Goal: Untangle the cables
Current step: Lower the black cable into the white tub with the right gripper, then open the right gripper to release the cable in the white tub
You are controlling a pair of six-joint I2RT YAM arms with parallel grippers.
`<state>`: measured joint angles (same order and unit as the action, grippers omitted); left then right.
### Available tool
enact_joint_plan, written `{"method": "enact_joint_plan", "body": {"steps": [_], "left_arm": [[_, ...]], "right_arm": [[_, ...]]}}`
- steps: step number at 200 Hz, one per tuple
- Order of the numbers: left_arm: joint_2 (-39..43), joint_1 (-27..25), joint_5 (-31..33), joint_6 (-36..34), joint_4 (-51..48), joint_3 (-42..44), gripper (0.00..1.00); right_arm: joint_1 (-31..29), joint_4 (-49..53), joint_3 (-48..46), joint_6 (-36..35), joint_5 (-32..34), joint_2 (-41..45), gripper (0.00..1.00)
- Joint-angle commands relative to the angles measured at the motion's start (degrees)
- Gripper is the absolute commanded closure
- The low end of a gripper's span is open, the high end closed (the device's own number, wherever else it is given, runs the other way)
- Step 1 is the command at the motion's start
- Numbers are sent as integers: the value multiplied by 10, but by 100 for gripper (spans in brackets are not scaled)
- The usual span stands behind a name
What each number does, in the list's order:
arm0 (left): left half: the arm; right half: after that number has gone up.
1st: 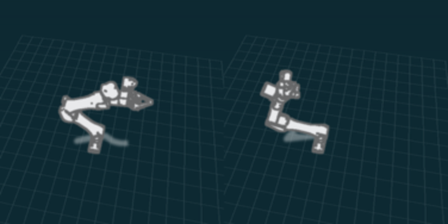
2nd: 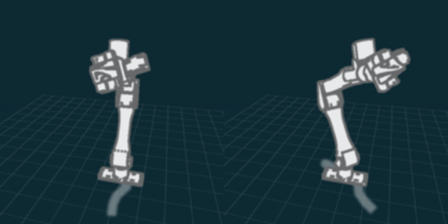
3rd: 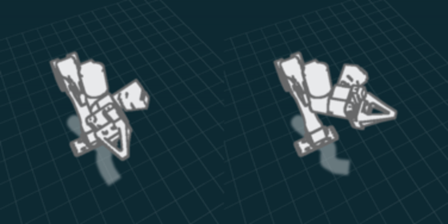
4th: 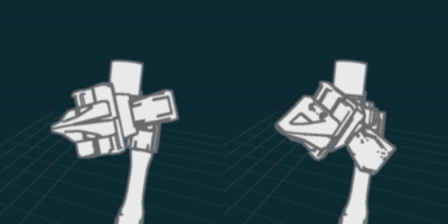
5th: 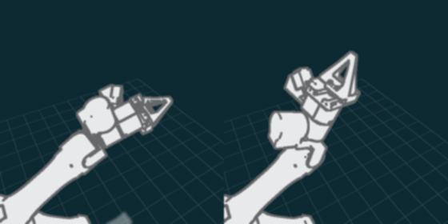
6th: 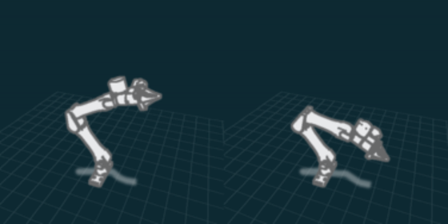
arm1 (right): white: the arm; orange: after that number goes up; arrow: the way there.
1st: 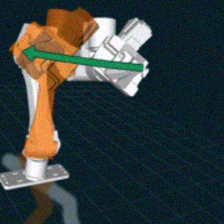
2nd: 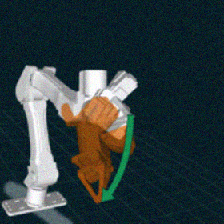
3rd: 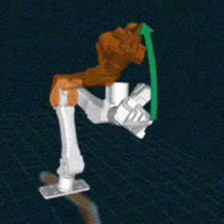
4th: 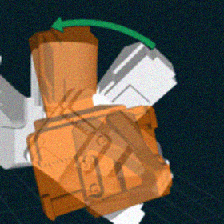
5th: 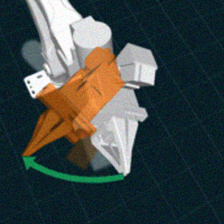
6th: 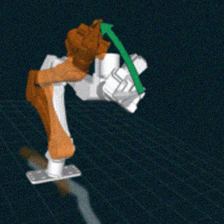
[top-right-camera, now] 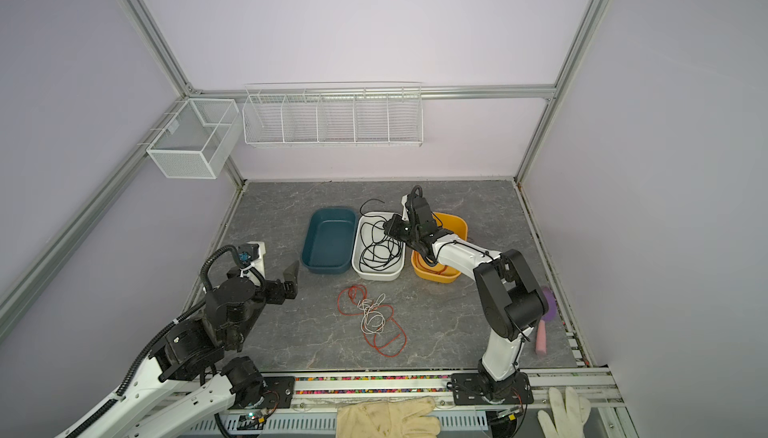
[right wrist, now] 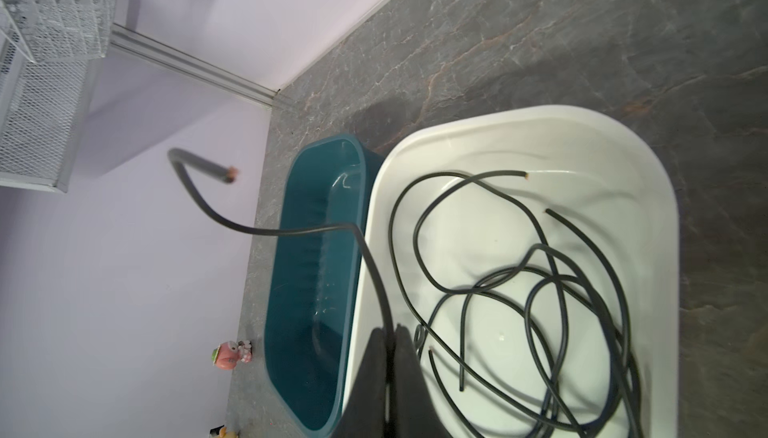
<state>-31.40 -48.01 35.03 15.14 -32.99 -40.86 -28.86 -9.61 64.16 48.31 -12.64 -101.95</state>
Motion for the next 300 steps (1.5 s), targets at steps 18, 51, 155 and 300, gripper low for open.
{"method": "enact_joint_plan", "body": {"steps": [18, 51, 155, 300], "left_arm": [[10, 2, -13, -10, -5, 5, 1], [11, 2, -18, -11, -4, 5, 1], [14, 2, -32, -19, 3, 10, 1], [16, 2, -52, -26, 3, 12, 1]], "right_arm": [[-14, 73, -3, 16, 47, -8, 93], [-24, 119, 12, 7, 69, -16, 93], [-35, 209, 65, -26, 78, -40, 81], [-79, 325, 74, -94, 107, 111, 43]]}}
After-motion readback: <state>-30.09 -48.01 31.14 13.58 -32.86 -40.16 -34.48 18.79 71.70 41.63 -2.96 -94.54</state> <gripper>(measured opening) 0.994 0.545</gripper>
